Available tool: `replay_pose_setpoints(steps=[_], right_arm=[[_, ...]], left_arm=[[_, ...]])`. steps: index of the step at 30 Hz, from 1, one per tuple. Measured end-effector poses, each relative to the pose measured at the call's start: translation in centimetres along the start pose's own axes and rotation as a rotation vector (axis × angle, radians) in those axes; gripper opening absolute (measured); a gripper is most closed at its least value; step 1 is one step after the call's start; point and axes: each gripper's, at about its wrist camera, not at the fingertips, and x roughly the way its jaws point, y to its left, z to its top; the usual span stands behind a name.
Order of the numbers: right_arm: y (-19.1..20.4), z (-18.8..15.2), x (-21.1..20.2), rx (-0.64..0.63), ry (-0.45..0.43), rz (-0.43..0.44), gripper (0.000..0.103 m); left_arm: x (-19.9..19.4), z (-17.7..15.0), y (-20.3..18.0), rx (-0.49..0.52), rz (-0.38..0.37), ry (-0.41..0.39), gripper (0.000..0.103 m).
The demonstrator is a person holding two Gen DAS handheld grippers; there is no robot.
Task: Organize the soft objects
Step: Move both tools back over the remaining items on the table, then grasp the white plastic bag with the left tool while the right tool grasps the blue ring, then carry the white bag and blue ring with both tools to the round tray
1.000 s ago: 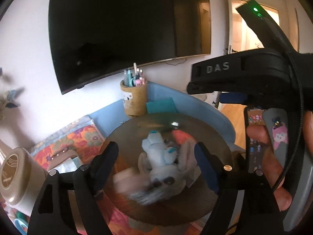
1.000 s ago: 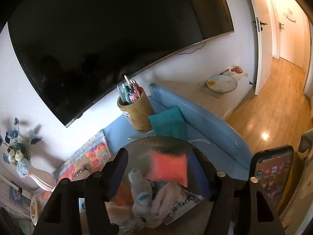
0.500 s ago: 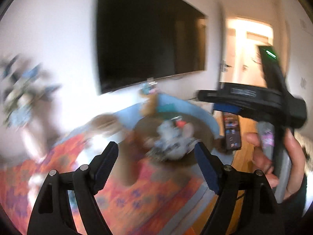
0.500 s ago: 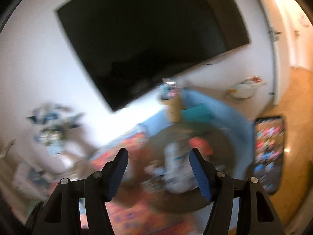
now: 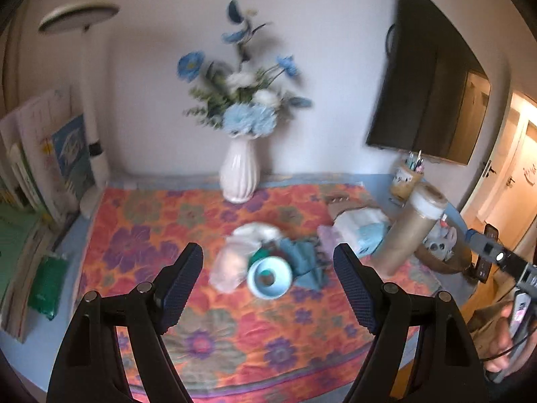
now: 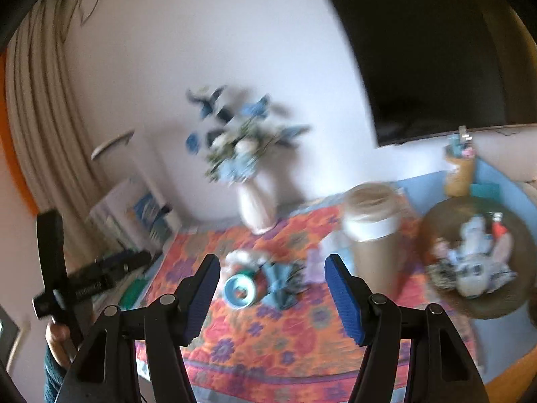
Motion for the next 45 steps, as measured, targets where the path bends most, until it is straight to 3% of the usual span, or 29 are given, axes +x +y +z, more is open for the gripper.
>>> replay_pose_setpoints(steps=[6, 12, 16, 18, 23, 32, 34, 37, 39, 40, 45], right_arm=[[3.6, -2.7, 7.0, -0.069, 0.161, 0.034, 0.063], [5.3, -5.0, 14.1, -0.153, 0.297, 0.006, 0.063], [5.2, -5.8, 19.3, -0.163, 0.376, -0.011, 0.071], [5.1, -5.8, 21.3, -0.159, 0.391, -0.011, 0.077], [5.4, -6.1, 25.4, -0.198, 0.384, -0.049, 0.079], [6.0, -7.7, 29.2, -0.268, 0.371, -0.142, 0.08], [5.6, -7.7, 29.7, -0.25, 0.363, -0.15, 0.08], [5.1, -7.8, 30.0, -0.235, 0.371, -0.142, 0.08], [5.2, -8.1, 30.2, -0.235, 0.371, -0.133, 0.076], [5.3, -8.1, 30.1, -0.233, 0.371, -0.118, 0.067], [5.6, -8.3, 28.6, -0.248, 0.332, -0.131, 0.062]], left_arm=[[4.6, -1.8, 3.1, -0.008, -0.013, 0.148, 0.082], [11.3, -2.6, 5.7, -0.097, -0.124, 0.237, 0.082], [16.0, -3.2, 7.5, -0.137, -0.162, 0.296, 0.082], [18.0, -3.6, 8.4, -0.157, -0.172, 0.322, 0.082], [21.4, -4.5, 9.5, -0.199, -0.244, 0.36, 0.082], [22.3, -4.2, 9.7, -0.205, -0.325, 0.339, 0.081], [22.3, -4.2, 9.4, -0.202, -0.341, 0.335, 0.077], [22.3, -4.3, 9.3, -0.21, -0.373, 0.341, 0.058], [22.0, -4.3, 9.4, -0.207, -0.349, 0.336, 0.045], [21.9, -4.4, 9.4, -0.204, -0.339, 0.339, 0.043], [19.6, -4.4, 9.6, -0.215, -0.333, 0.297, 0.038]])
